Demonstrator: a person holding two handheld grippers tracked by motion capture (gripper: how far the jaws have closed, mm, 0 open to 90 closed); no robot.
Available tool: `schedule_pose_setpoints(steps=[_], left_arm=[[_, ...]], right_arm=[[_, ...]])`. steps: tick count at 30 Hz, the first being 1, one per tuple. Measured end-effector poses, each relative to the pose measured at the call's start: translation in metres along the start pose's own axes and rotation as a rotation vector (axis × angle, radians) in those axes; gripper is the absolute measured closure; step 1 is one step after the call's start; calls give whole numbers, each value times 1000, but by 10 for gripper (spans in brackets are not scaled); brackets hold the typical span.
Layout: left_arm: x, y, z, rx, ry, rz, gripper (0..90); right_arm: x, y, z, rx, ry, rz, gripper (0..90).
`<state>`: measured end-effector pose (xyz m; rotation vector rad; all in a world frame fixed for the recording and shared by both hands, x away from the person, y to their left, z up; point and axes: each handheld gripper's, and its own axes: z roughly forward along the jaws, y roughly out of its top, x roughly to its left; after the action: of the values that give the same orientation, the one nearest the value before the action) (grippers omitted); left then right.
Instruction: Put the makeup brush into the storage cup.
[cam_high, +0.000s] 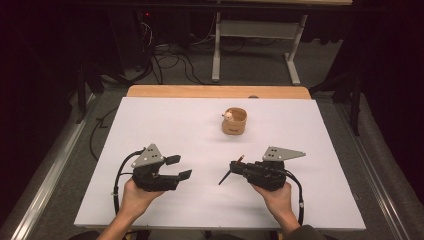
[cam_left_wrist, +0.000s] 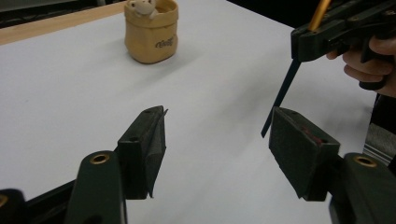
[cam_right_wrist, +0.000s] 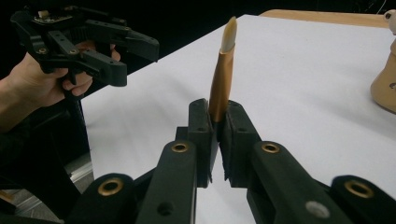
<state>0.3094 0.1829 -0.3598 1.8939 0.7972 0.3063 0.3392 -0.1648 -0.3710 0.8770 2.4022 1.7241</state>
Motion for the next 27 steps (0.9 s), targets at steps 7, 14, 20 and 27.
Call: schedule_pose_setpoints(steps=[7,14,20,27], left_arm=[[11,-14,-14,-48,42,-45,360],[25,-33,-17,-52,122,-82,350],[36,-39,-20,-69,174,-116,327],[39,-42,-18,-61,199,-112,295]], right_arm=[[-1,0,-2,4,-12,-5,856],[-3,2,-7,3,-24,-12,856],[-8,3,-15,6,-54,-4,856],[-16,6,-28,11,-103,-8,856]])
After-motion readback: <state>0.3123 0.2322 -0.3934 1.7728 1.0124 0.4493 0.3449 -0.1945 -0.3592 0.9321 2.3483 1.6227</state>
